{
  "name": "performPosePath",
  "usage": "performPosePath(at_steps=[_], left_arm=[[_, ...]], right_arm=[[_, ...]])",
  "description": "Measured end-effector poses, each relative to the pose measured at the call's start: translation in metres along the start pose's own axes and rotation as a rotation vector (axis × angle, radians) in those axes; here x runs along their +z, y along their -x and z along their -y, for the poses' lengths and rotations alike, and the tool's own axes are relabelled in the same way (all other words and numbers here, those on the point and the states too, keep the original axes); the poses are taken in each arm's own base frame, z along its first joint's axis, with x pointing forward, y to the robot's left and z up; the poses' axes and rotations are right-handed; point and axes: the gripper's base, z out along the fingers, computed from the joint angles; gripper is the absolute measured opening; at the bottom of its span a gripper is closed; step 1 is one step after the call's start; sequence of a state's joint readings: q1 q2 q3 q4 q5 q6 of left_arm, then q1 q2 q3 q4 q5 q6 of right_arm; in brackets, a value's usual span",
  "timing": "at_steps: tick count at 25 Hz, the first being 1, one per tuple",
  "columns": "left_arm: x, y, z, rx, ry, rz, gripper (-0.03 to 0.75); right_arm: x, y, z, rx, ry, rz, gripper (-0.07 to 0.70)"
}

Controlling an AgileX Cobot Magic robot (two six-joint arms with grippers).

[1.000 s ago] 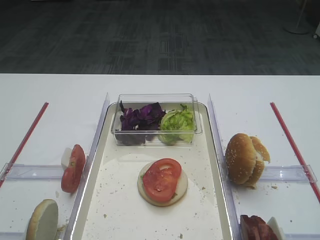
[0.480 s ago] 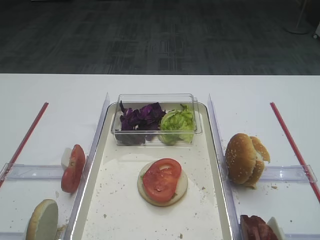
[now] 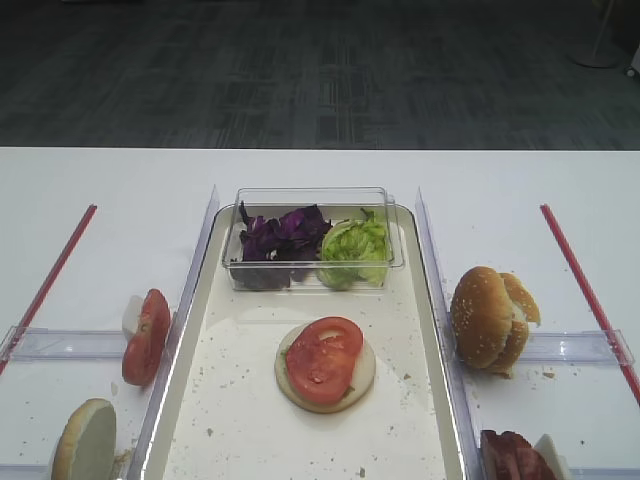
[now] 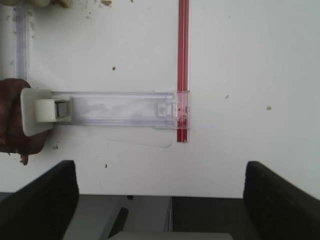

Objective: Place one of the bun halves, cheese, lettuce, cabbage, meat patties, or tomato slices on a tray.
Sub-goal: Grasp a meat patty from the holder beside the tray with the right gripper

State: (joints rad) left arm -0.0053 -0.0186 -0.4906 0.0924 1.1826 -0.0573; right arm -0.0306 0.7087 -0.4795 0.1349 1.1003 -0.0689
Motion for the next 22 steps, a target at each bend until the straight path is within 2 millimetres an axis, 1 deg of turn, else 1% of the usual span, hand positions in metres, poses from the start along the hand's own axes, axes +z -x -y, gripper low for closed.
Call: performPosePath(at_steps=[12, 22], left_arm=[[0.000, 0.000, 0.000, 0.000, 0.000, 0.000, 0.599], [0.000, 0.000, 0.000, 0.000, 0.000, 0.000, 0.599]], right_arm=[[0.027, 0.014, 0.004, 0.044, -0.013, -0.192, 0.679], [0.032, 0.016, 0.006, 0.050, -0.019, -0.219, 0.679]])
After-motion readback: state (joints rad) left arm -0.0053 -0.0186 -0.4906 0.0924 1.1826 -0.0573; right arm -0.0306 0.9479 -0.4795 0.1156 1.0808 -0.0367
